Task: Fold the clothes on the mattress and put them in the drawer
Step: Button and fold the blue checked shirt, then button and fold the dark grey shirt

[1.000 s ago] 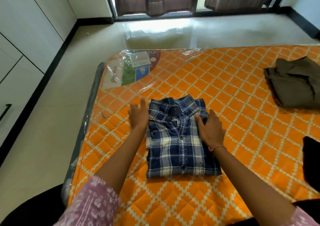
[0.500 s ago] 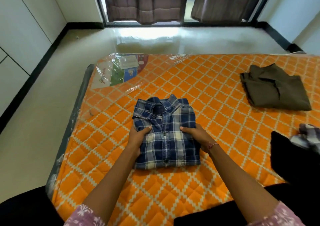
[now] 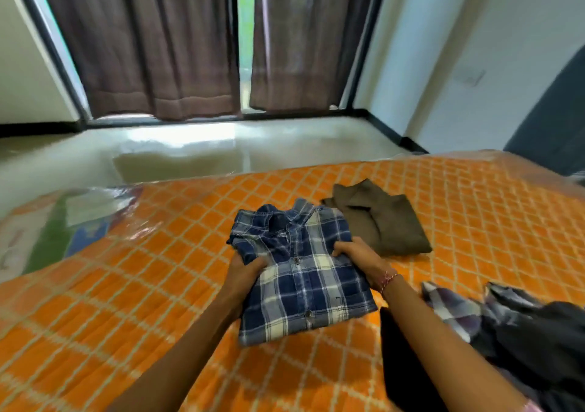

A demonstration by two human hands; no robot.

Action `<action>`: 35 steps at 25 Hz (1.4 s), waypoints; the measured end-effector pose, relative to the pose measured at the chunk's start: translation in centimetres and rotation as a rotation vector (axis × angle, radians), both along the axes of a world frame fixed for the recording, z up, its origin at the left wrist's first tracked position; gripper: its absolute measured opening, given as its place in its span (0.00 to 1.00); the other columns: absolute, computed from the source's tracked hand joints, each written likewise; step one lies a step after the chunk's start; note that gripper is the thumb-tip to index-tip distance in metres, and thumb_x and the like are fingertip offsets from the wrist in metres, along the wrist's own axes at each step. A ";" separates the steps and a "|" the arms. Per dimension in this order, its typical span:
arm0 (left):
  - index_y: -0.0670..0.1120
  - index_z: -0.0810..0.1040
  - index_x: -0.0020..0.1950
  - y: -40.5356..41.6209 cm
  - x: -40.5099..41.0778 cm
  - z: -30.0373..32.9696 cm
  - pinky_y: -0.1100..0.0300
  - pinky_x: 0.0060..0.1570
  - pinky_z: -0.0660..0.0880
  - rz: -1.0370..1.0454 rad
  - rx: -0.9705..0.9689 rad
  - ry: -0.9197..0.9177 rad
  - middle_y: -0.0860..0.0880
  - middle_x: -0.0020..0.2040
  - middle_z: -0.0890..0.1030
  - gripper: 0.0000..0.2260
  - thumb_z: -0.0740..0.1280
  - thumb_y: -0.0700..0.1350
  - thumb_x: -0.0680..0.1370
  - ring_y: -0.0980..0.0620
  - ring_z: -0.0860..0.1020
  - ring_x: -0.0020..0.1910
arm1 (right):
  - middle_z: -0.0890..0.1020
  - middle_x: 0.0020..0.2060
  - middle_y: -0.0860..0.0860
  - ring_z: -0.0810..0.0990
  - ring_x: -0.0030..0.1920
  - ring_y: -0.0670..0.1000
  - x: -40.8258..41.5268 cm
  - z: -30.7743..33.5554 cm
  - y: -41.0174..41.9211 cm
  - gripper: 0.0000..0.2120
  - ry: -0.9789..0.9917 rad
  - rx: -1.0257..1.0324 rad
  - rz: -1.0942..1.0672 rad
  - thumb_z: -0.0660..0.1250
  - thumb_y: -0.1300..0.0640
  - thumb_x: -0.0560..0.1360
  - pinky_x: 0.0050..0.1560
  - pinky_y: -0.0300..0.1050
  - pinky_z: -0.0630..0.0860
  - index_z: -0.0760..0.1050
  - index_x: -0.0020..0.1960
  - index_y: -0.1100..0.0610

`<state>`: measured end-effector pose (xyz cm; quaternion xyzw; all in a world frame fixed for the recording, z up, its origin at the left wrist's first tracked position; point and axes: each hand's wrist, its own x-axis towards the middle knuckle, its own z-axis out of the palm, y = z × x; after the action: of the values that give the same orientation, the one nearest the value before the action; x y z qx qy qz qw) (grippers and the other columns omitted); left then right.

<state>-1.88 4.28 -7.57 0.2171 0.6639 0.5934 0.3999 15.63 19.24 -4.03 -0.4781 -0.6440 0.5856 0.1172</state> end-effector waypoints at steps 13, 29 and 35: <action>0.44 0.57 0.75 28.0 9.1 -4.7 0.42 0.62 0.72 -0.126 -0.223 -0.180 0.41 0.70 0.69 0.27 0.65 0.45 0.80 0.38 0.71 0.64 | 0.72 0.66 0.64 0.74 0.61 0.64 8.1 -5.0 23.6 0.30 -0.542 0.440 -0.119 0.59 0.53 0.81 0.56 0.53 0.72 0.50 0.77 0.60; 0.44 0.66 0.70 7.9 20.4 3.7 0.49 0.62 0.65 -0.468 -0.101 0.928 0.43 0.70 0.65 0.20 0.63 0.48 0.79 0.42 0.65 0.67 | 0.61 0.73 0.59 0.58 0.72 0.58 19.5 3.1 1.3 0.18 -1.067 1.058 0.036 0.58 0.53 0.80 0.65 0.58 0.61 0.67 0.68 0.56; 0.44 0.68 0.69 5.1 30.6 5.2 0.46 0.61 0.68 -0.797 0.100 0.951 0.44 0.66 0.70 0.22 0.65 0.52 0.78 0.43 0.67 0.66 | 0.77 0.58 0.55 0.72 0.61 0.58 29.2 7.6 -5.3 0.22 -1.243 0.863 -0.112 0.60 0.39 0.76 0.62 0.58 0.64 0.74 0.61 0.53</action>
<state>28.73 9.38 -2.34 0.7072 0.6088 0.2673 0.2403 44.83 13.95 3.56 -0.6639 -0.7383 -0.1024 -0.0609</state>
